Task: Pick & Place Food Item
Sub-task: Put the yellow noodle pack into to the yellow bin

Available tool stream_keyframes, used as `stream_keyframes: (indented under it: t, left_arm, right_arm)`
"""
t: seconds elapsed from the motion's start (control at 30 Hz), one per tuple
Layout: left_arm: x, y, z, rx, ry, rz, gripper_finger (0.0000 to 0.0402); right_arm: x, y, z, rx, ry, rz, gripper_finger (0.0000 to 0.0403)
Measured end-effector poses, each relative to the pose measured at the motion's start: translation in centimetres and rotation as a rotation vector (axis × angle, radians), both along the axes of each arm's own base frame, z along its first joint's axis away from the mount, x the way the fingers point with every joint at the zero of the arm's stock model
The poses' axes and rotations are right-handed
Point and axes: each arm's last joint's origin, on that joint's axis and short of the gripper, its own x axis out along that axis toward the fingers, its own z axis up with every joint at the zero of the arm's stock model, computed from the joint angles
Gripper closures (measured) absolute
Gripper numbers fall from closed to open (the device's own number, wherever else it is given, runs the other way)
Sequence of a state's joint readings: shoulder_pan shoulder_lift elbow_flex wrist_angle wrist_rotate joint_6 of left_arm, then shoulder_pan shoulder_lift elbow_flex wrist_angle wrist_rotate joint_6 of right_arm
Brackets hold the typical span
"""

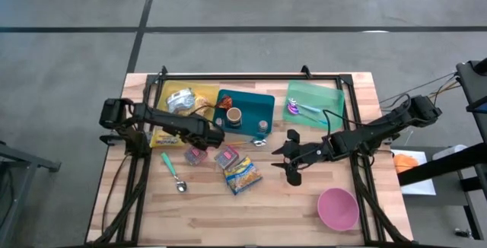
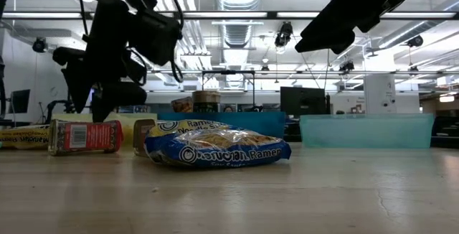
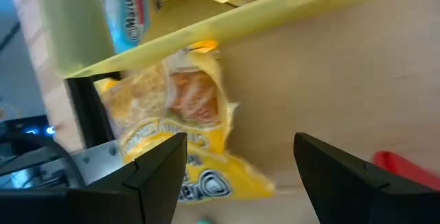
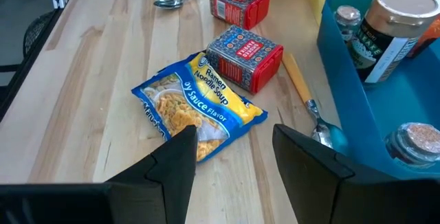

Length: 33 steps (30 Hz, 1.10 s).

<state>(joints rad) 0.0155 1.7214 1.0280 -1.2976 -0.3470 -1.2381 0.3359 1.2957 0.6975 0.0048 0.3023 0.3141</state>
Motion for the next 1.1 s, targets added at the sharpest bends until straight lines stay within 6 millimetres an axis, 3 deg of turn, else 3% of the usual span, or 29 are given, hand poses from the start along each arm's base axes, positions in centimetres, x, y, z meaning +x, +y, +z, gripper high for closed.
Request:
stream_keyframes:
  t: [0.17, 0.5, 1.1]
  left_arm:
    - [-0.4, 0.6, -0.4, -0.002, 0.018, 0.023, 0.0141]
    - [-1.1, 0.5, -1.4, -0.034, 0.031, 0.035, 0.0206]
    - [-2.1, 1.1, -2.5, -0.061, 0.06, 0.042, 0.0211]
  right_arm:
    - [0.0, 0.0, 0.0, 0.008, 0.003, 0.012, 0.0213]
    - [0.0, 0.1, 0.0, 0.012, 0.005, 0.019, 0.0213]
    - [0.0, 0.1, 0.0, 0.013, 0.004, 0.02, 0.0213]
